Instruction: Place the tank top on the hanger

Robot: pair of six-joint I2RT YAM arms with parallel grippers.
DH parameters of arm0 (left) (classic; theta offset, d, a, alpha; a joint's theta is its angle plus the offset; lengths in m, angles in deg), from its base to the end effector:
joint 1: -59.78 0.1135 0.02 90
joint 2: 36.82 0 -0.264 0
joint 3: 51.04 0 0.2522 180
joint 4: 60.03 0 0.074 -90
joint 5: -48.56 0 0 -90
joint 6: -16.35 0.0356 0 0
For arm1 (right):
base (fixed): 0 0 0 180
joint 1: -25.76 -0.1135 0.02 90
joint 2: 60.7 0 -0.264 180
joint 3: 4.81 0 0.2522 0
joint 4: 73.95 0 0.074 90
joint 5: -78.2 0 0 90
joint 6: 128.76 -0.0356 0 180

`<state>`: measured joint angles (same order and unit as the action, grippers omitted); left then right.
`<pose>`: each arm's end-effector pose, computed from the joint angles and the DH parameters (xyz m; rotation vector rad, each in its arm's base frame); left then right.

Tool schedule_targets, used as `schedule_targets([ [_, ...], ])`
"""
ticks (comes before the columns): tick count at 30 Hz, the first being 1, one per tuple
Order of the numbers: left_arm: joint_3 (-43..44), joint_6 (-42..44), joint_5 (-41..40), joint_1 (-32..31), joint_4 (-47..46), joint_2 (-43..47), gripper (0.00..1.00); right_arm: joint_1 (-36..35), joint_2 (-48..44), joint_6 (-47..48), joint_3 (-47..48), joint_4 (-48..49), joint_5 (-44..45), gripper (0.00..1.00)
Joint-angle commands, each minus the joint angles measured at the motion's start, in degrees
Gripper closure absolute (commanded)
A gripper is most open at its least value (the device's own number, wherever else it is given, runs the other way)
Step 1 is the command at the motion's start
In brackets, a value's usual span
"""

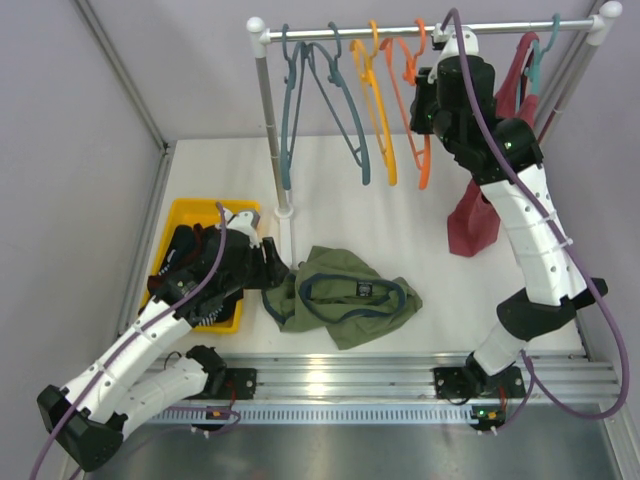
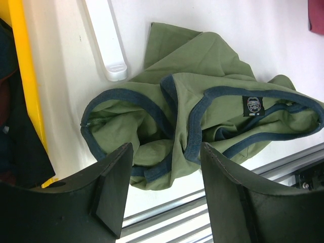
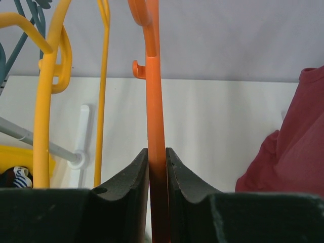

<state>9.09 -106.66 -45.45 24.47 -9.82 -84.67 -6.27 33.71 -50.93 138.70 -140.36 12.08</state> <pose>0.1448 -0.0995 0.2955 0.0068 2.2927 -0.5624 0.2680 0.1507 0.5356 -0.0351 1.8486 0.1478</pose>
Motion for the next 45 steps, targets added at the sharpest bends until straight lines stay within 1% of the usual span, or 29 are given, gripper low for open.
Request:
schedule_targets([
  [1,0.39,0.5,-0.82,-0.11,-1.55,0.22,0.39,1.0,0.51,0.12,0.24,0.0,-0.15,0.82],
  [4,0.39,0.41,-0.82,-0.02,-1.64,0.31,0.39,1.09,0.77,0.21,0.41,-0.09,-0.24,0.88],
  [5,0.3,0.41,-1.0,-0.02,-1.55,0.31,0.39,1.35,0.95,0.3,0.41,-0.09,-0.24,0.93],
  [7,0.3,0.41,-1.0,-0.11,-1.64,0.13,0.39,1.44,1.3,0.47,0.76,-0.18,-0.24,1.0],
  [11,0.56,0.49,-1.0,-0.11,-1.55,0.13,0.39,1.53,2.27,1.17,2.52,-0.71,0.38,1.0],
  [22,0.65,0.58,-1.17,-0.11,-2.08,-0.48,0.39,1.53,-0.8,4.25,1.29,4.48,1.79,1.0],
  [35,0.65,0.85,-1.35,-0.02,-2.61,-1.01,0.39,1.53,-5.02,5.92,-3.37,10.36,1.7,1.0],
  [40,0.83,1.02,-1.53,-0.11,-2.52,-1.1,0.39,1.53,-5.38,5.66,-3.8,10.72,1.43,1.0],
  [45,0.65,1.37,-1.0,-0.11,-2.78,-1.01,0.38,1.53,-7.92,5.92,-7.32,13.18,0.99,1.0],
])
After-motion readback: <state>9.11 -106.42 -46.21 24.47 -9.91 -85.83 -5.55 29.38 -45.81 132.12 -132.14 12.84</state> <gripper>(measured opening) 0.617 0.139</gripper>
